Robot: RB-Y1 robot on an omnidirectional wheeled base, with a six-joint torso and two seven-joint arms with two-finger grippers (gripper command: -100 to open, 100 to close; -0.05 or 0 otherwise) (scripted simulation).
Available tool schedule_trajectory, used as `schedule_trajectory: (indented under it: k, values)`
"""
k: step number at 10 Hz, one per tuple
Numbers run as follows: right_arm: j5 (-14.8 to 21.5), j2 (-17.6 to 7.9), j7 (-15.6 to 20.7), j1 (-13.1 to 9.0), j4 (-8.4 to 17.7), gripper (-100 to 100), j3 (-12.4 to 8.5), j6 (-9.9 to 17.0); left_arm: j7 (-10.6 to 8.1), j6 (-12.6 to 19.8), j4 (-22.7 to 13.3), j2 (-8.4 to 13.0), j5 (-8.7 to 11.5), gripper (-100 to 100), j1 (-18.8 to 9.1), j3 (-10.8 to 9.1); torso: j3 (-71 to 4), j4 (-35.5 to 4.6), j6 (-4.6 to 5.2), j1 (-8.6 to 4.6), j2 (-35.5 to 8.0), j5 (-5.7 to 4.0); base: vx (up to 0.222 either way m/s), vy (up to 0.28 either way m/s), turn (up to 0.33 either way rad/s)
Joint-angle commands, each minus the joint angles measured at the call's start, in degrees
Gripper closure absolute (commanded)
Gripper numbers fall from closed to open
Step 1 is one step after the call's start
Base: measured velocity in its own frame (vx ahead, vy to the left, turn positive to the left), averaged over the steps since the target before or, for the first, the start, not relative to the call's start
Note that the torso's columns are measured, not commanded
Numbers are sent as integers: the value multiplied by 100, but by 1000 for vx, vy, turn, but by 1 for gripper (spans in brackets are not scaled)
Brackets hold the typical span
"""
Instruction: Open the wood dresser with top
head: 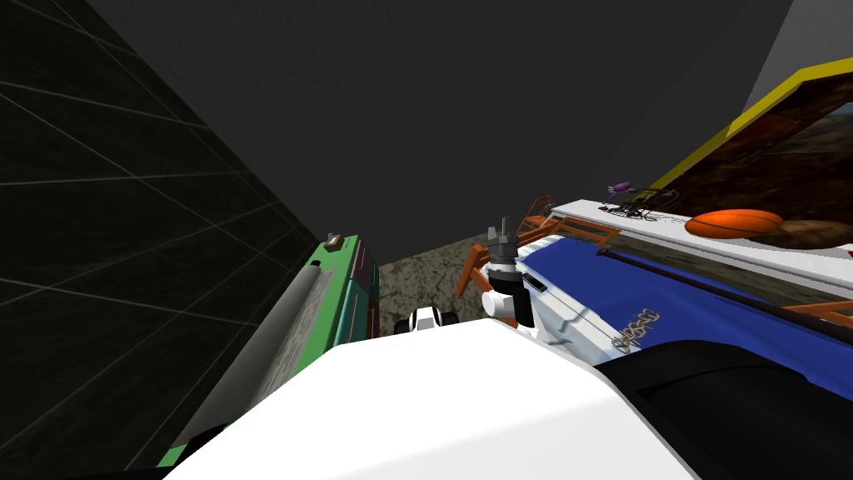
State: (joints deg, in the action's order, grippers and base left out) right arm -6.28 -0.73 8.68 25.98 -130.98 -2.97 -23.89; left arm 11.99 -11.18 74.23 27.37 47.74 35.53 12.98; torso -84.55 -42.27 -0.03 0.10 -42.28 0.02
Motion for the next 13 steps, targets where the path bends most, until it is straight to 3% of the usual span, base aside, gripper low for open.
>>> schedule_trajectory:
  k: [1,2,3,7,8,9,11,12,13]
  values:
    - [0,0,0,0,0,0,0,0,93,7,281,193,191,100,234,1,-5,-5,-5,-21,-10,-22,5,-35,11]
    - [0,0,0,0,0,0,0,0,125,3,385,262,262,100,322,8,-7,-4,-10,-36,-19,-30,4,-28,14]
    - [0,0,0,0,0,0,0,0,84,0,265,216,216,100,224,35,-7,-6,-12,-47,-25,-37,6,-8,-3]
    - [0,2,0,1,-1,0,1,0,211,39,270,15,39,100,156,44,-14,-3,8,-37,12,-16,68,-144,74]
    - [0,2,0,1,-1,0,2,0,167,6,207,64,66,100,158,69,-7,-6,16,-27,9,-4,28,-92,15]
    - [0,1,0,0,-1,0,1,0,308,33,303,-31,11,100,199,130,-2,-9,7,9,-11,-10,68,-96,136]
    - [0,2,0,1,-1,0,1,0,490,61,444,-136,-55,100,257,190,-7,3,1,-47,4,-7,112,-200,170]
    - [0,2,0,2,-1,0,2,-1,530,36,680,81,169,-100,479,160,-12,6,5,-34,21,-4,96,-118,63]
    - [0,1,0,1,-1,0,1,-1,530,36,689,81,169,-100,479,160,-9,1,3,15,4,-6,28,-12,-15]
